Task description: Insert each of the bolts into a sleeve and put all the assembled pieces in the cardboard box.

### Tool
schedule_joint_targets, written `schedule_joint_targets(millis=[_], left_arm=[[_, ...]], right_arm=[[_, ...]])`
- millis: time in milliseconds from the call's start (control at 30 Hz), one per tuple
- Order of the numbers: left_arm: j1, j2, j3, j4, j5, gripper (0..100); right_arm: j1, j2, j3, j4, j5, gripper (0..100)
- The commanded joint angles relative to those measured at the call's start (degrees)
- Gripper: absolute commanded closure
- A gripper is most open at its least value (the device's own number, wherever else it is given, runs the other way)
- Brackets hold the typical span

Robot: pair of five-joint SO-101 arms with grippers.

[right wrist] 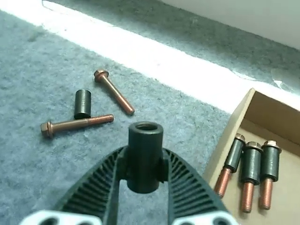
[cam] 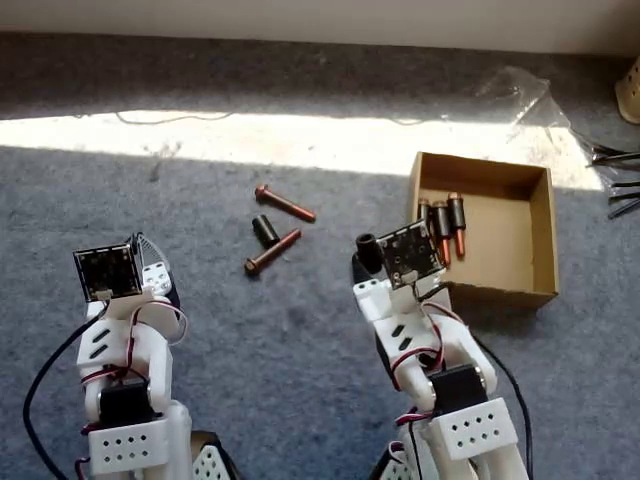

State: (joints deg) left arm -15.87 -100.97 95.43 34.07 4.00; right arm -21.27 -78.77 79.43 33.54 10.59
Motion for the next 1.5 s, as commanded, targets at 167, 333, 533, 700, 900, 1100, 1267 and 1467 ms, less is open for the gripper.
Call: schedule_joint_targets(millis=[167, 333, 533, 700, 900, 1100, 1267, 1467], left_arm=[[5.58, -0.48, -3.30, -0.88, -1.93, 97], [12.18, 0.04, -3.65, -0.88, -7.47, 97], [12.79, 0.04, -4.70, -0.97, -7.47, 97], [14.29, 0.13, -8.75, -1.05, -7.47, 97], [21.05, 0.31, -15.78, 3.52, -7.38, 97], [21.49, 15.25, -26.33, 5.01, -7.21, 97], [21.58, 36.62, -39.87, 5.01, -5.80, 97], [23.34, 58.77, -49.89, 5.19, 0.18, 97]], right_arm=[[3.56, -1.01, 7.96, -16.92, -4.22, 99.4], [3.56, -1.10, 13.14, -23.60, -5.45, 99.4], [3.21, -1.10, 14.20, -23.96, -5.71, 99.4], [0.22, -1.10, 16.22, -23.87, -5.54, 99.4], [1.27, -1.10, 16.40, -23.87, -5.45, 99.4], [1.36, -1.10, 16.57, -23.87, -5.45, 99.4], [1.36, -1.10, 16.75, -23.87, -5.36, 99.4], [1.63, -1.10, 16.84, -23.87, -5.36, 99.4]])
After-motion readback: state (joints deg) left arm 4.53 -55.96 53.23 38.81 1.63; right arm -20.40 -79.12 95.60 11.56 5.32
